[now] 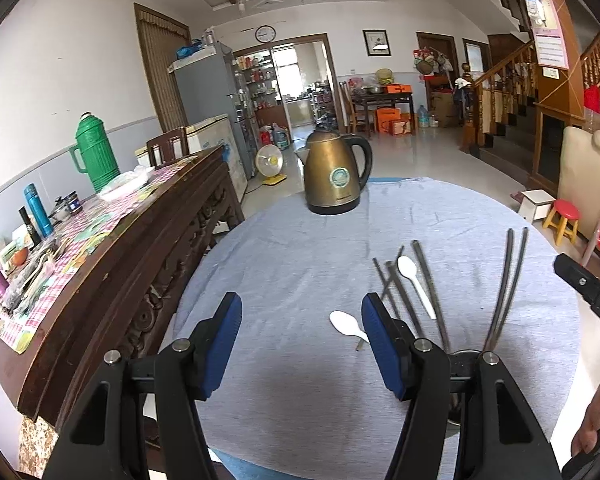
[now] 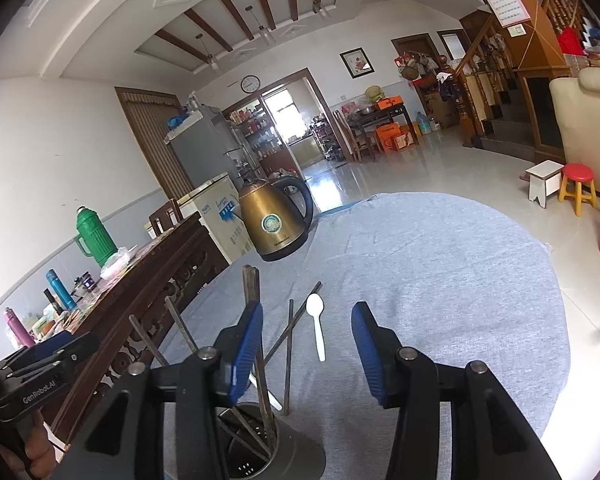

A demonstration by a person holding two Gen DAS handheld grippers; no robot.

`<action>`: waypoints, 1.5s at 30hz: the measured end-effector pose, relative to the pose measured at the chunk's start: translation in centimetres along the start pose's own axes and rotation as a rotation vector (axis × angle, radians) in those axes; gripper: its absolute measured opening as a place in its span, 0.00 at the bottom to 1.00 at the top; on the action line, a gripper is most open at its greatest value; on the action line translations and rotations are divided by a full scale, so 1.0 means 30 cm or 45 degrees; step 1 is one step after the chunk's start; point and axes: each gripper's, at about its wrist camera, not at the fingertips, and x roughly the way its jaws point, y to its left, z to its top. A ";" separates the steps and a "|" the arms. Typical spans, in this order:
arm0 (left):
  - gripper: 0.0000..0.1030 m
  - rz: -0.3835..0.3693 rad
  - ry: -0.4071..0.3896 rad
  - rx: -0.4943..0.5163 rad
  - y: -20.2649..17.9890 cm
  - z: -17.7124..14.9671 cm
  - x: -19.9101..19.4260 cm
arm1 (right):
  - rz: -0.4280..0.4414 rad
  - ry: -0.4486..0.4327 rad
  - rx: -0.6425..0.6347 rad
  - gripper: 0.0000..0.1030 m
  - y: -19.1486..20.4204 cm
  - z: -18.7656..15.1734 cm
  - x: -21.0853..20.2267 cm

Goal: Organize utensils
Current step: 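Withdraw both open tools up from the cup, then move both open tools toward the white spoons on the cloth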

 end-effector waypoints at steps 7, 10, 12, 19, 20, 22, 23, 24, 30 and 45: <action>0.61 0.070 -0.005 -0.019 0.052 -0.010 0.015 | -0.023 0.020 -0.004 0.48 -0.003 -0.006 0.015; 0.61 0.087 -0.002 -0.024 0.070 -0.011 0.024 | -0.029 0.029 -0.003 0.48 -0.003 -0.007 0.021; 0.61 0.093 0.003 -0.033 0.081 -0.014 0.029 | -0.033 0.037 -0.002 0.48 -0.006 -0.009 0.024; 0.61 0.117 0.035 -0.054 0.118 -0.029 0.062 | -0.053 0.062 0.001 0.48 -0.016 -0.013 0.036; 0.61 0.119 0.039 -0.057 0.121 -0.031 0.065 | -0.054 0.065 0.002 0.48 -0.014 -0.015 0.039; 0.61 0.125 0.045 -0.061 0.131 -0.036 0.072 | -0.060 0.071 0.008 0.48 -0.020 -0.016 0.043; 0.61 0.128 0.048 -0.063 0.135 -0.037 0.077 | -0.062 0.077 0.009 0.48 -0.022 -0.016 0.046; 0.61 0.131 0.052 -0.065 0.141 -0.038 0.084 | -0.063 0.081 0.009 0.48 -0.022 -0.015 0.048; 0.61 0.131 0.091 -0.084 0.166 -0.048 0.135 | -0.079 0.120 0.009 0.48 -0.025 -0.023 0.078; 0.61 0.108 0.262 -0.136 0.219 -0.097 0.350 | -0.095 0.301 0.067 0.48 -0.094 -0.058 0.248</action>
